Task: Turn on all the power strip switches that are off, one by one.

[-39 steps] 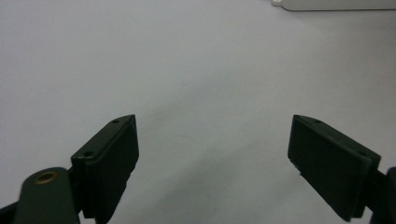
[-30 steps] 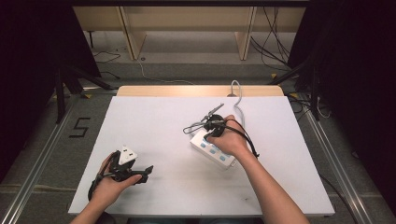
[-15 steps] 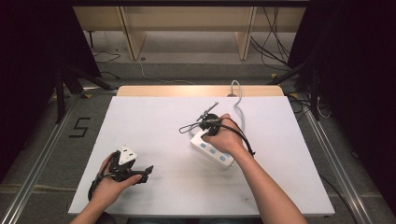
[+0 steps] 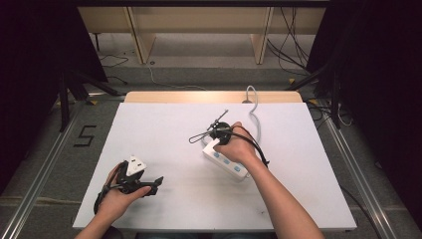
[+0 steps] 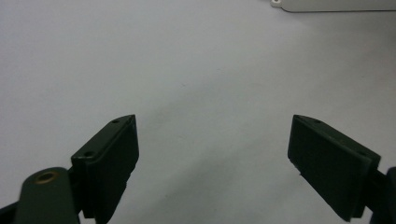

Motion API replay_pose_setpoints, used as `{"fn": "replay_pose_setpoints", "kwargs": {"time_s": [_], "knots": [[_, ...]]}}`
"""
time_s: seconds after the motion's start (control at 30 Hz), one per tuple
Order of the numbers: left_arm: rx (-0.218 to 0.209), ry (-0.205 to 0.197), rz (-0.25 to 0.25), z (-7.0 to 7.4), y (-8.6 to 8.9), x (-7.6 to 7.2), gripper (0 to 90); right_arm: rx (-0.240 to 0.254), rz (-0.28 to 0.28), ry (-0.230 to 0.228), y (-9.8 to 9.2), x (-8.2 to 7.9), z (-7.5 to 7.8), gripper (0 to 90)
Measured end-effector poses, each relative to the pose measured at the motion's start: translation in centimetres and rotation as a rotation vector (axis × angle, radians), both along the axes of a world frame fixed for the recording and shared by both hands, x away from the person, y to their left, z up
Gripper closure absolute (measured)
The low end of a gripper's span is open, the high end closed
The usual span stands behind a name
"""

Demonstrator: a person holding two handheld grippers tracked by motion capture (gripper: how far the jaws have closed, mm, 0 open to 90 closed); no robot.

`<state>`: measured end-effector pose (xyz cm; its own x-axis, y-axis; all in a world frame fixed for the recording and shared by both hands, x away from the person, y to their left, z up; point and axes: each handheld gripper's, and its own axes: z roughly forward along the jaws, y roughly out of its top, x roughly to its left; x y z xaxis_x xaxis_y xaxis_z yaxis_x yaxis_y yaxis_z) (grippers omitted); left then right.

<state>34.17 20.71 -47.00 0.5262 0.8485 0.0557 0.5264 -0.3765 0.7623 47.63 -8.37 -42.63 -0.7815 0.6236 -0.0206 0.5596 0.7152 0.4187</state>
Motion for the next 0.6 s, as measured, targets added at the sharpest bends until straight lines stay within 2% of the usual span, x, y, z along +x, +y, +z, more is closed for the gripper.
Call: {"fn": "replay_pose_setpoints", "kwargs": {"time_s": [0.6], "knots": [[0.002, -0.001, -0.003, -0.02, -0.01, 0.02, 16.3, -0.016, -0.006, 0.033, 0.51, 0.06, -0.49, 90.0]]}}
